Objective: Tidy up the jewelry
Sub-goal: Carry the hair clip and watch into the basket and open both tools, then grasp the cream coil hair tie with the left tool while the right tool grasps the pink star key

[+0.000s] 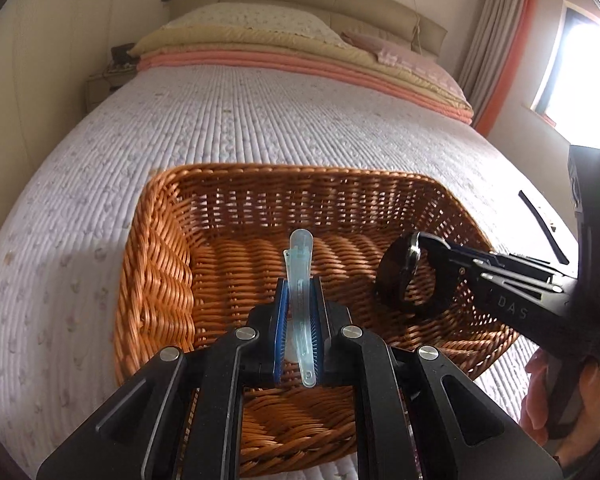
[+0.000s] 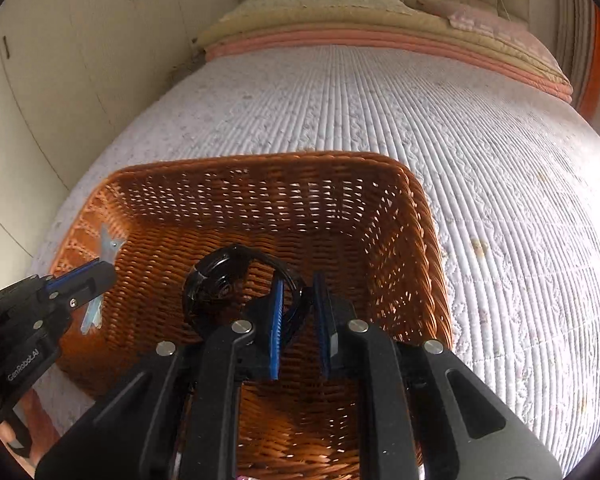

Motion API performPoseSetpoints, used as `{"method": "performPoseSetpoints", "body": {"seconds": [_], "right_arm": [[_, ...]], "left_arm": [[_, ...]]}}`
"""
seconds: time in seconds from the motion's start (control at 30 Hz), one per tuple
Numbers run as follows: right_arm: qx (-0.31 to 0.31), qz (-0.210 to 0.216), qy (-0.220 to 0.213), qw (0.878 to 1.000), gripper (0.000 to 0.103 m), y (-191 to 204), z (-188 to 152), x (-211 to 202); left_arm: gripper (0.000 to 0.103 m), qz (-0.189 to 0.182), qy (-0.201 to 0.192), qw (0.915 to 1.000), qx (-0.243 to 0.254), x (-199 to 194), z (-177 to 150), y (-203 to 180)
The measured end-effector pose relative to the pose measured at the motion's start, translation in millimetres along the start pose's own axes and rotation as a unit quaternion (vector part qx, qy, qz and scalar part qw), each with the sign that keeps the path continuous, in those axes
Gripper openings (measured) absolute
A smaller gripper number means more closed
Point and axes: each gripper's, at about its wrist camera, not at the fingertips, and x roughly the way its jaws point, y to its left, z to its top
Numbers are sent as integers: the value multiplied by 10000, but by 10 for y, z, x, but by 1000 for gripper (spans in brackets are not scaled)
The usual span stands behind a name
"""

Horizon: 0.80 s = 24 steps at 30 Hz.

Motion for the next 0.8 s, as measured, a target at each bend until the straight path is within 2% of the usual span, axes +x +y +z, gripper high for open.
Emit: {"method": "performPoseSetpoints", "body": {"seconds": [0.17,0.27,0.3,0.4,0.53,0.7,0.8], "right_arm": [[121,54,158,9998,15,-35,23,8],[143,73,39,9999,37,-34,32,-89],[124,79,-28,9999,49,-31,20,-133],[20,172,-200,9996,50,3,-41,-322],[-32,518,-542,9972,50,39,-191,-801],[-402,555,-1060,9920,50,108,-585,-1439],[-550,487,-1249,9894,50,85,-834,-1691]], "left_arm": [[10,23,104,9999,21,75,-17,2],[27,10,88,9999,48,62,-36,16],[28,40,49,9999,89,35,-45,1],[29,-106,-60,9999,115,-131,-80,-29],[35,-274,-461,9984,185,-616,-174,-105],[35,-408,-938,9940,379,-1291,-425,-264],[35,-477,-1069,9922,416,-1570,-618,-325]]}}
